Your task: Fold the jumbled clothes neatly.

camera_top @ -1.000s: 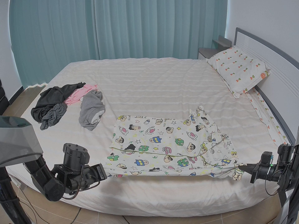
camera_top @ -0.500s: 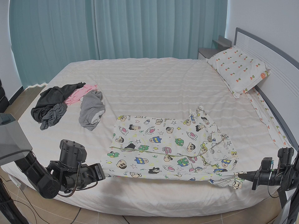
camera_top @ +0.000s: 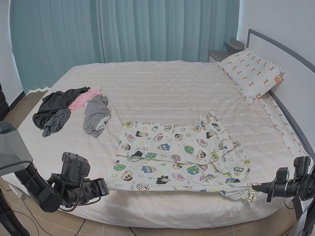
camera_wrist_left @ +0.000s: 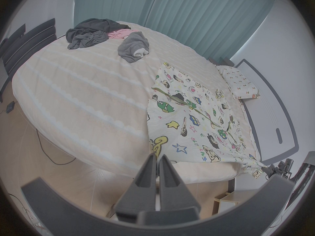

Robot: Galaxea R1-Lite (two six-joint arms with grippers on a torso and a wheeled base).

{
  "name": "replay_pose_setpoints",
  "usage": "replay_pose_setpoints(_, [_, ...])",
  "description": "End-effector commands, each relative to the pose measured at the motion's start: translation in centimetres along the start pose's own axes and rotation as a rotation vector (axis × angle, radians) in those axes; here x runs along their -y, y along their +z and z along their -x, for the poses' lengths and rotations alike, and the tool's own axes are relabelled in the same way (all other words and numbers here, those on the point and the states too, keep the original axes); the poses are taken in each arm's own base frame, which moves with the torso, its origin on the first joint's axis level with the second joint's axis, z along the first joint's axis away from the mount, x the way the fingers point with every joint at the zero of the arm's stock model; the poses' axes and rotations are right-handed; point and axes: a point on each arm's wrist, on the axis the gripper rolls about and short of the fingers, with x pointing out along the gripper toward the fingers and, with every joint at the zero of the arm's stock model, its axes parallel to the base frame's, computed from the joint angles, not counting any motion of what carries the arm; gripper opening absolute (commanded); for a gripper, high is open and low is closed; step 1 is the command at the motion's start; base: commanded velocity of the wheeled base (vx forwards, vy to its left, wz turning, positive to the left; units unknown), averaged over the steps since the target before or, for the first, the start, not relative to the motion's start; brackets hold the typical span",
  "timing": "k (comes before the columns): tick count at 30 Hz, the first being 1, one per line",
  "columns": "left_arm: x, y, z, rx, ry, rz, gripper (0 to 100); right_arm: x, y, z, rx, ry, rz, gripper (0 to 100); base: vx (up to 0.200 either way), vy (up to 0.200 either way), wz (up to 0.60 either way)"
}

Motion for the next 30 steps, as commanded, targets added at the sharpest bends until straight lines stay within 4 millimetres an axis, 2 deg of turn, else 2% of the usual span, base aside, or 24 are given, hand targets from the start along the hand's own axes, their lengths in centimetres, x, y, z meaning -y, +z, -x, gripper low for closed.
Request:
replay_pose_setpoints(1, [0.0, -0.2, 0.1, -0.008, 0.003, -0.003, 0, -0.4, -0.1, 0.5, -0.002, -0.003, -0.008, 0, 0.000, 0.000, 0.00])
replay_pose_setpoints(9, [-0.2, -0.3, 0.3, -0.029, 0.020, -0.005, 0, -0.7, -0.4, 0.6, -0.025, 0.008, -0.015, 0, 0.000, 0.000, 0.00])
replay_pose_setpoints(18, [1.5, 1.9, -0.5, 0.045, -0.029, 0.010, 0, 0.6, 0.9, -0.2, 0.052, -0.019, 0.028, 0, 0.000, 0.000, 0.00])
replay_pose_setpoints(21, [2.1, 2.8, -1.7, 0.064, -0.034, 0.023, 0, 1.1, 1.7, -0.8, 0.082, -0.016, 0.006, 0, 0.000, 0.000, 0.00])
replay_pose_setpoints(30, [2.1, 3.8, -4.0, 0.070, -0.011, 0.043, 0, 2.0, 3.0, -2.9, 0.099, 0.019, -0.002, 0, 0.000, 0.000, 0.00])
